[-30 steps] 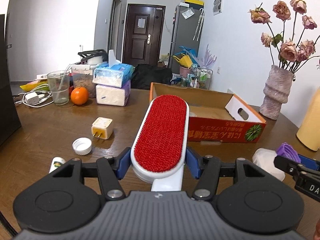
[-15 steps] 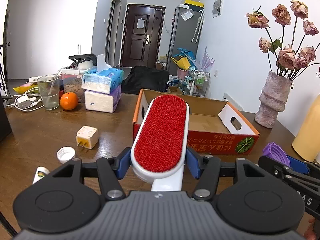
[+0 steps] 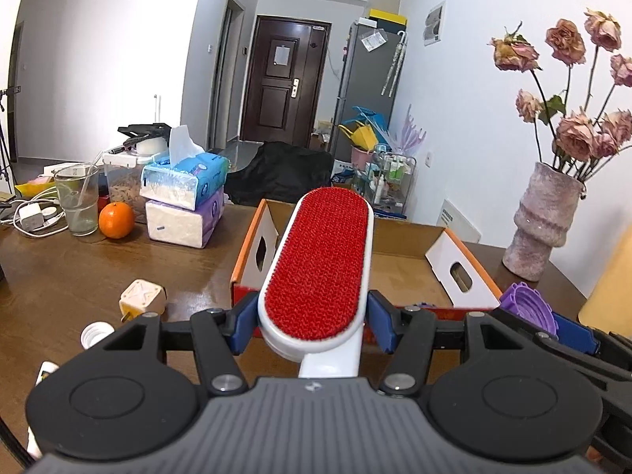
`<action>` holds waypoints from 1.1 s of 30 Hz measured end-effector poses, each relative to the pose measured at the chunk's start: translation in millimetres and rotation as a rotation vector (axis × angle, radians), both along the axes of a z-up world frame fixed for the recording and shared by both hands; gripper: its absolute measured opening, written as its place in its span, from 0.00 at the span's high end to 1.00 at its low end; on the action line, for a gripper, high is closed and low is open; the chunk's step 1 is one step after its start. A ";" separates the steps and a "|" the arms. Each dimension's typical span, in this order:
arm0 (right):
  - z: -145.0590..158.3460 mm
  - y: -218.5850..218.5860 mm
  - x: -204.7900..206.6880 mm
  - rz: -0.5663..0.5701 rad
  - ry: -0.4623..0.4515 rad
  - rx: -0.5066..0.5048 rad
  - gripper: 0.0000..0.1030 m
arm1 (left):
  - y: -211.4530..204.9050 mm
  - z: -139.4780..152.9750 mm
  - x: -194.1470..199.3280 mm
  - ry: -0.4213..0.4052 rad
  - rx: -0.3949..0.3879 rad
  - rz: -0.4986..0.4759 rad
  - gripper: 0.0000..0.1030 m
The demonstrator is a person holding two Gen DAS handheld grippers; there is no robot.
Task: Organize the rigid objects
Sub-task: 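Carry the lint roller and purple cap with both tools over the cardboard box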
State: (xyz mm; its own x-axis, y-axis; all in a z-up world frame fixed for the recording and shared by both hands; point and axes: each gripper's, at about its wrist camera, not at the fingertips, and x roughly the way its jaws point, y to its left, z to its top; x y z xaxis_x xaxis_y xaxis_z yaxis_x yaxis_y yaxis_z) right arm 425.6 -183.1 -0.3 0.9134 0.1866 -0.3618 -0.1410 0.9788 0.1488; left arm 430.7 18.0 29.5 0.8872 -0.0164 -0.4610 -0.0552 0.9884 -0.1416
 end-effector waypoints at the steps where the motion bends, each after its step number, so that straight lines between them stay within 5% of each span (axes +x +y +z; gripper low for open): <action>1: 0.9 0.5 3.0 0.000 -0.001 0.001 0.49 | -0.2 0.0 3.0 0.000 -0.001 0.003 0.43; 33: -8.9 13.3 96.2 -0.015 0.054 -0.011 0.49 | 6.4 -10.0 89.9 0.039 -0.011 0.050 0.43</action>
